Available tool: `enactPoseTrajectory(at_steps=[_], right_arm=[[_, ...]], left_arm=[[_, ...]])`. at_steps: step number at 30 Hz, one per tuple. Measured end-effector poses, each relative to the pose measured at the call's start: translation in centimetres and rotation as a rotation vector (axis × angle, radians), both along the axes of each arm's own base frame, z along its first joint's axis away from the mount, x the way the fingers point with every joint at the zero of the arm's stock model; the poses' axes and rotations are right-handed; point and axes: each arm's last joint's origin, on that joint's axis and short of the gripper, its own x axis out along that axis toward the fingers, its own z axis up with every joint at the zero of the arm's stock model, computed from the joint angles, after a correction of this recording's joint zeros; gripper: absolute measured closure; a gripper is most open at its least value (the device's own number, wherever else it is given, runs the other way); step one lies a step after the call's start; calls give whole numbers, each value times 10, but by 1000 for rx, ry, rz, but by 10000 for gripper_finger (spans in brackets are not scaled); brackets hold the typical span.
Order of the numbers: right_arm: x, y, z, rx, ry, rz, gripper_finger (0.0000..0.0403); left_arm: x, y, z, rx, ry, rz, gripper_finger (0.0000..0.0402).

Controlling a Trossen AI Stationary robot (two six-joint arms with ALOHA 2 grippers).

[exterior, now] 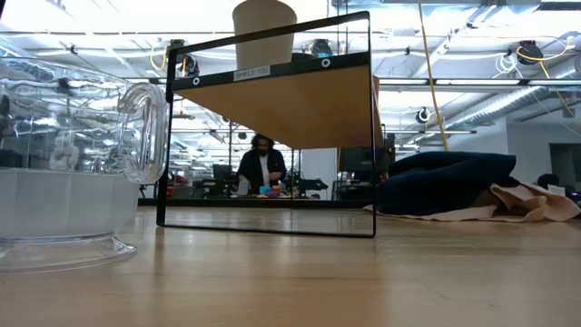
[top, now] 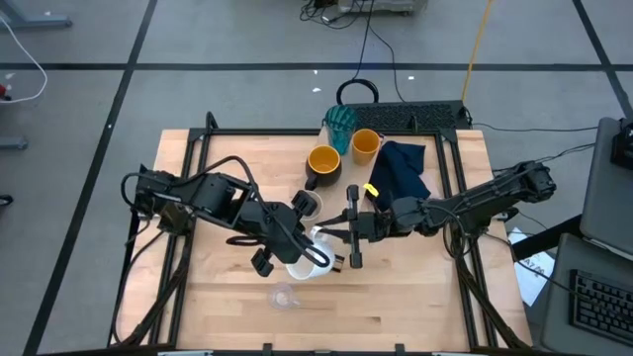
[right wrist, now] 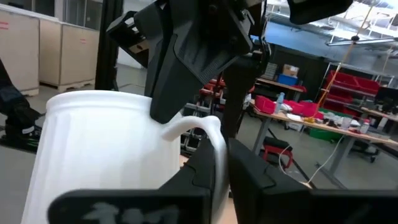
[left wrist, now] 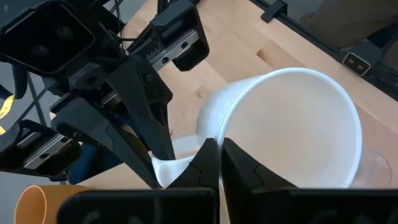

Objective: Stack small to large cups/mugs on shelf
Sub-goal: Put the white mug on the shelf

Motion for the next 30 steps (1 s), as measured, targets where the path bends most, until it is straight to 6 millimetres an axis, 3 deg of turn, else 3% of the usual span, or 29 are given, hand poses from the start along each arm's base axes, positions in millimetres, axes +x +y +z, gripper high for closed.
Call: enactPoseTrajectory(at_steps=[7,22,30], right_arm=[[0,0,-1,-19,9,-12,387],[0,2,-3,-22,24,15,400],[-7,-3,5,-68,8,-101,400]], left_arm=[[0,0,0,1,3,1,397],[-1,4,5,-8,-34,60,340],[-12,11,16,-14,-76,127,317]])
